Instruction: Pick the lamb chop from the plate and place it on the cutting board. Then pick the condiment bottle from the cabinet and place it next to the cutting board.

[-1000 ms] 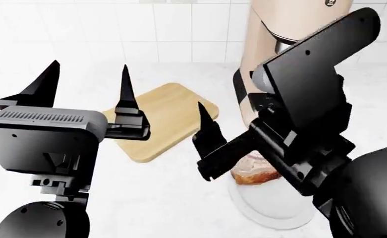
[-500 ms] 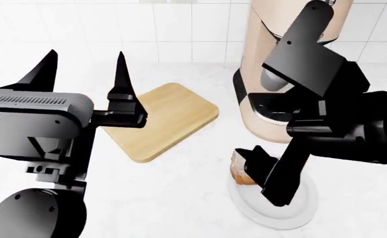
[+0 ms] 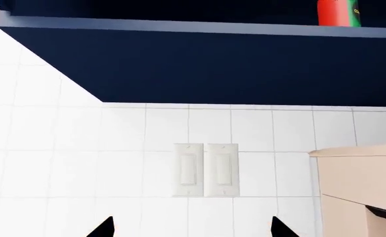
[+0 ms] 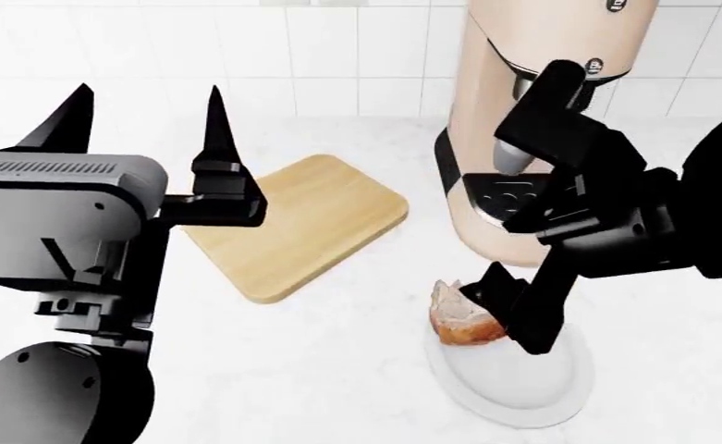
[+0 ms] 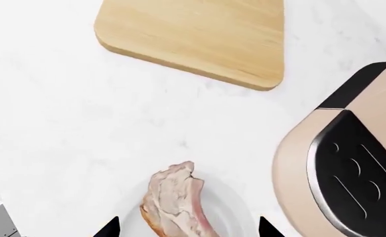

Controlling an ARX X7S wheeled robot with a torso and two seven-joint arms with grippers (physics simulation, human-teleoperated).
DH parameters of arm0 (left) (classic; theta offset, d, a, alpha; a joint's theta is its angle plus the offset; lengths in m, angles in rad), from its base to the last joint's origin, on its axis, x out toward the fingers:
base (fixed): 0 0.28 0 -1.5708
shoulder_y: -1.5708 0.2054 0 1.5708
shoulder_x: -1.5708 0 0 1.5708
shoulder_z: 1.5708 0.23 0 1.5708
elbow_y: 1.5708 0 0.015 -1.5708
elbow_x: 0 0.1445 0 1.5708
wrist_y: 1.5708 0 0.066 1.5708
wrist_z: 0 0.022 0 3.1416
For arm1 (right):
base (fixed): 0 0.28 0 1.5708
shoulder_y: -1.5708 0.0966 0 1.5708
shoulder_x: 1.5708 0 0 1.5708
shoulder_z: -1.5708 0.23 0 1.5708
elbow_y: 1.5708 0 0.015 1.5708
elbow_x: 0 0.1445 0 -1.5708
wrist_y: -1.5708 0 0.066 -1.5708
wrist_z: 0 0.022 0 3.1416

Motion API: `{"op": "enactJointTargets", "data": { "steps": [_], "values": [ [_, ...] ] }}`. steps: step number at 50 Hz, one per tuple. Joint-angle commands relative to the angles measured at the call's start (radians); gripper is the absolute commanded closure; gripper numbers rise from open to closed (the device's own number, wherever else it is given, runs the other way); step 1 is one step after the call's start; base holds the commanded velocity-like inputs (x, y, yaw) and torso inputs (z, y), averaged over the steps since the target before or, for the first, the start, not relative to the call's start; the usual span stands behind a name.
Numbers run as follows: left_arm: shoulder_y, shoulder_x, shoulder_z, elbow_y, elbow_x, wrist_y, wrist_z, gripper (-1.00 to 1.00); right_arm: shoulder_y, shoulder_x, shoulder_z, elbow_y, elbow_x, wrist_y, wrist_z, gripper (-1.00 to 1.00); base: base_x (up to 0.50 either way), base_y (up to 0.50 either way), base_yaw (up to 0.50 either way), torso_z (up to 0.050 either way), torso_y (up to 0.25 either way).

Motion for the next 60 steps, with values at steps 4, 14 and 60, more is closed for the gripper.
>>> {"op": "enactJointTargets", "data": {
  "steps": [4, 14, 60],
  "values": [
    [-0.009, -0.009, -0.009, 0.02, -0.019, -0.026, -0.018, -1.0, -0.069, -0.018, -0.054, 0.016, -0.167, -0.071, -0.139, -1.0, 0.0, 0.0, 0.0, 0.0, 0.0],
    [-0.014, -0.017, -0.019, 0.016, -0.03, -0.029, -0.022, -1.0, -0.11, -0.043, -0.08, 0.023, -0.208, -0.113, -0.169, -1.0, 0.0, 0.0, 0.0, 0.0, 0.0],
    [-0.018, -0.045, 0.001, -0.004, -0.054, -0.02, -0.044, -1.0, -0.219, -0.042, -0.152, 0.032, -0.273, -0.189, -0.224, -1.0, 0.0, 0.0, 0.0, 0.0, 0.0]
  ]
}}
